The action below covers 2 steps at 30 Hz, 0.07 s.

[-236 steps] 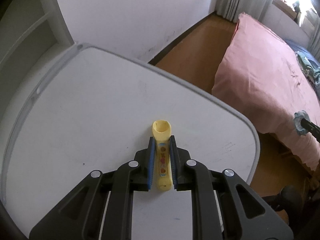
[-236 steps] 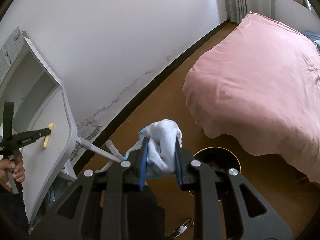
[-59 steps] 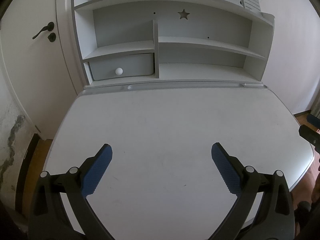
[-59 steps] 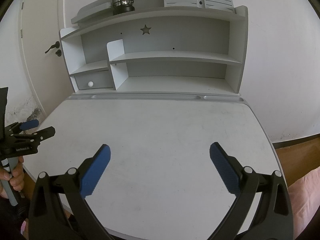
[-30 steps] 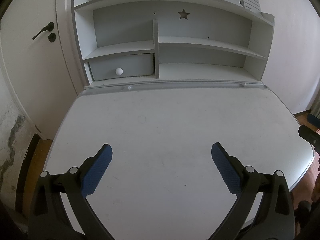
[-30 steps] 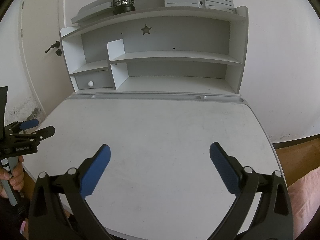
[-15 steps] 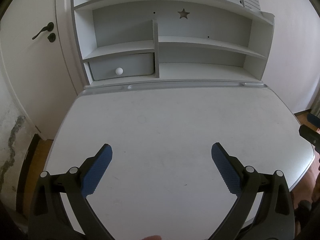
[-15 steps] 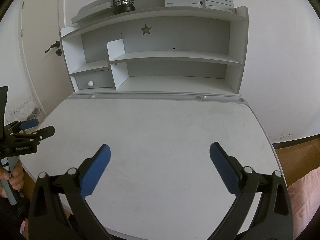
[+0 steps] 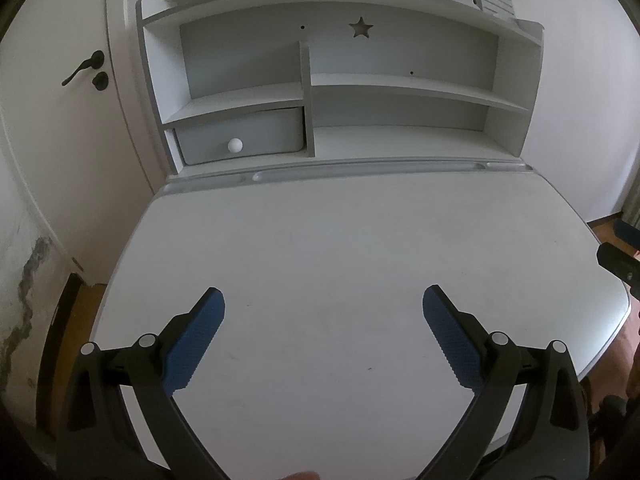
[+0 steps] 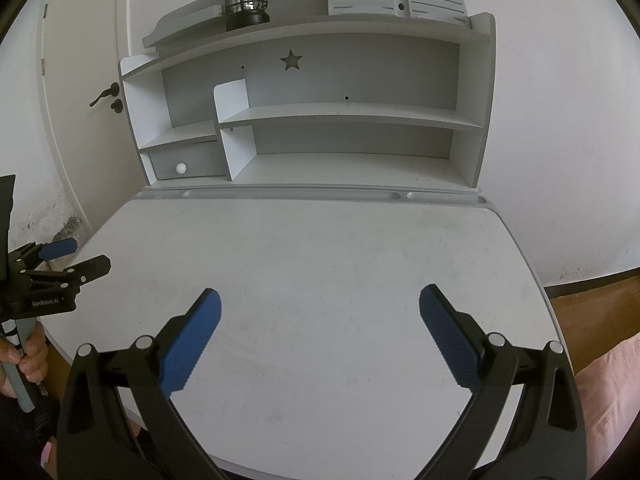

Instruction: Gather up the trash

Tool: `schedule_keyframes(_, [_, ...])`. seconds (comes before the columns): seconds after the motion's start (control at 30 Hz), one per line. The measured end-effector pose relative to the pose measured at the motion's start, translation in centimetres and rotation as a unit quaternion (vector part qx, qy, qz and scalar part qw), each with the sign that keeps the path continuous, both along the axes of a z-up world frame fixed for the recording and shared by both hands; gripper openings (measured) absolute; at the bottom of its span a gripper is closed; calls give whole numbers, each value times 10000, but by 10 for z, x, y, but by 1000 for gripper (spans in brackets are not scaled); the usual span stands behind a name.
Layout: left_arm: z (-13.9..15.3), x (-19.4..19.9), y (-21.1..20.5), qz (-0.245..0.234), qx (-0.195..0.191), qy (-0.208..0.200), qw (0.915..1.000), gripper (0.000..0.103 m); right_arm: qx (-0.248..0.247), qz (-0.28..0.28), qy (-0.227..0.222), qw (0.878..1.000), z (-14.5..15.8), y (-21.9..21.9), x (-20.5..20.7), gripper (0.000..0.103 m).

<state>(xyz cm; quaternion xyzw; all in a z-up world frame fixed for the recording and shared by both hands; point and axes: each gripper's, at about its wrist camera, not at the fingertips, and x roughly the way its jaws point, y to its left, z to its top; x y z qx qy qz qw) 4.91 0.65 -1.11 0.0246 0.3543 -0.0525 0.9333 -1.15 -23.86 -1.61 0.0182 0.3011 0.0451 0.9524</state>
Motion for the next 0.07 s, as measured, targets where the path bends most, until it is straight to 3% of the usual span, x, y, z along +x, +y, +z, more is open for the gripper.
schedule_keyframes(0.07, [-1, 0, 1, 19, -30, 22, 10000, 96, -2, 10, -3, 10000, 0, 0, 0, 96])
